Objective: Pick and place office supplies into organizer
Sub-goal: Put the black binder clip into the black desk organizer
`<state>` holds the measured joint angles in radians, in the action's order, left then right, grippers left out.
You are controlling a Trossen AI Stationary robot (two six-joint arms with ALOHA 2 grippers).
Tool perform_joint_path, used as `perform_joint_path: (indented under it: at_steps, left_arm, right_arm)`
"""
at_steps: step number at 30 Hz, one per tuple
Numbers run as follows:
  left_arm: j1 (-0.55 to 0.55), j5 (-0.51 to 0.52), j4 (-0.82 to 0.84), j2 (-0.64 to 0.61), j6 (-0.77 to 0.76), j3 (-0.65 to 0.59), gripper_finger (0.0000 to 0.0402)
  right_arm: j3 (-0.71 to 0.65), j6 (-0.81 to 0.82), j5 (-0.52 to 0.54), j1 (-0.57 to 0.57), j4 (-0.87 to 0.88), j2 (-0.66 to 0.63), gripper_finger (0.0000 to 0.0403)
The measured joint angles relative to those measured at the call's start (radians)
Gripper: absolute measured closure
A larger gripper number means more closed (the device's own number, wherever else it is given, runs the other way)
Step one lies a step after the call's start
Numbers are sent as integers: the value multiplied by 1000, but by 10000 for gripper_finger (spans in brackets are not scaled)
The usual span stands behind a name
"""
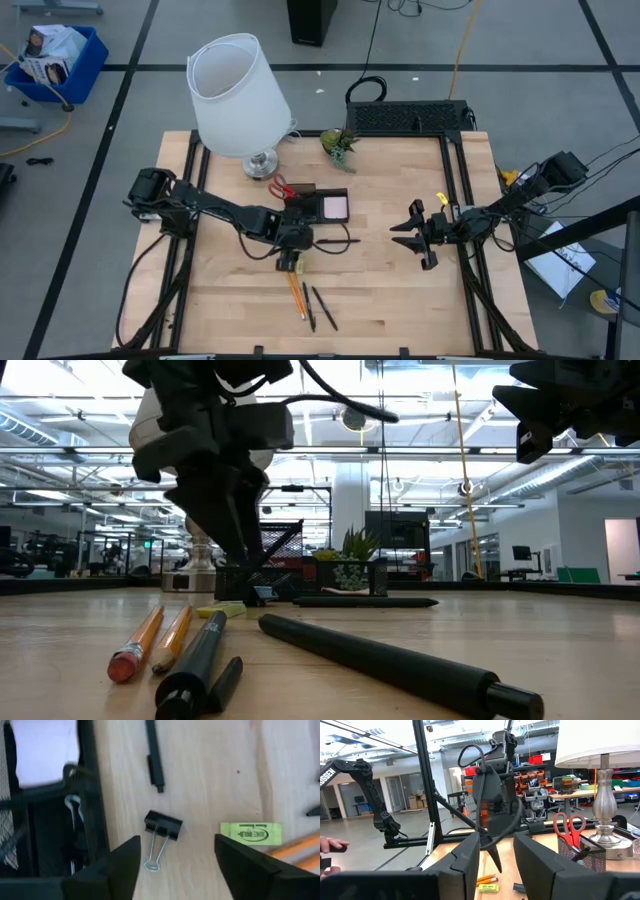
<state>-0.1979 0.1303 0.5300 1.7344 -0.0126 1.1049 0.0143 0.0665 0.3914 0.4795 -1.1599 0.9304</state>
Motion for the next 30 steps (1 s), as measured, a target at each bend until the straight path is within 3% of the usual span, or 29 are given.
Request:
perform_joint_path:
  at_steps: [5,10,18,30]
  left_arm:
    - [16,-12,-10,0,144,0,87]
    - [52,-106,-38,24,321,-1,57]
    - [102,-274,-65,34,445,0,78]
    - [122,-273,-123,34,462,-43,77]
  right_arm:
    - [0,0,0,0,0,0,287]
    - [0,0,0,0,0,0,287]
    - [0,0,0,0,0,0,286]
    - [0,0,0,0,15,0,287]
